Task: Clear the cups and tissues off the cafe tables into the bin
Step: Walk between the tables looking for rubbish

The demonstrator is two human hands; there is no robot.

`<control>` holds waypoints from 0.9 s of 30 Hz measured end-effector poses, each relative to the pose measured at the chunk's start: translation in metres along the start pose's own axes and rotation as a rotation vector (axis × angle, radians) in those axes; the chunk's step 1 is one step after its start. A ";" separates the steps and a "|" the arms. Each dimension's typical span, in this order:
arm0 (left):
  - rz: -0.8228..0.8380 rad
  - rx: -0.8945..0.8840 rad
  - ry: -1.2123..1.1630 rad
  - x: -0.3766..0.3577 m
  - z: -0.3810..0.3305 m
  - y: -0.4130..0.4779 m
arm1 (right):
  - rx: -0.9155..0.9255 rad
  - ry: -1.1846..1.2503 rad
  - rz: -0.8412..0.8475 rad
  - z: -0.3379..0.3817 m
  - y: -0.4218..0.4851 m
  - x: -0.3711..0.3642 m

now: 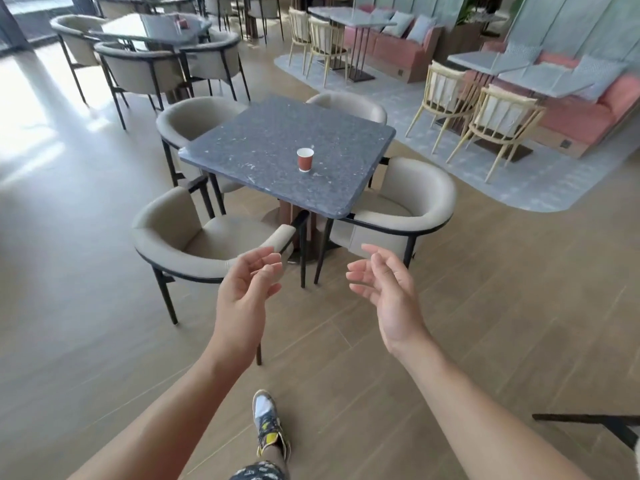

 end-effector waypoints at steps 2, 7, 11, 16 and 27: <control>0.006 -0.006 -0.005 -0.009 0.007 0.039 | 0.001 -0.014 0.005 -0.004 0.037 -0.012; 0.037 0.000 0.000 -0.039 0.017 0.157 | 0.017 -0.031 -0.017 -0.011 0.146 -0.052; 0.067 -0.010 -0.004 -0.063 0.014 0.242 | 0.034 -0.033 -0.033 -0.007 0.219 -0.082; 0.108 -0.005 -0.038 -0.092 0.014 0.319 | 0.025 -0.025 -0.054 -0.007 0.293 -0.104; 0.047 0.048 0.003 -0.144 0.068 0.469 | -0.043 -0.070 0.021 -0.048 0.469 -0.136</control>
Point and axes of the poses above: each hand's wrist, its own y-axis towards the middle knuckle, its own x-axis out of the back of the hand, z = x × y, the point moved 6 cm from there along y, towards the middle knuckle, and after that the axes turned 5 degrees about -z, right-handed, at the moved point
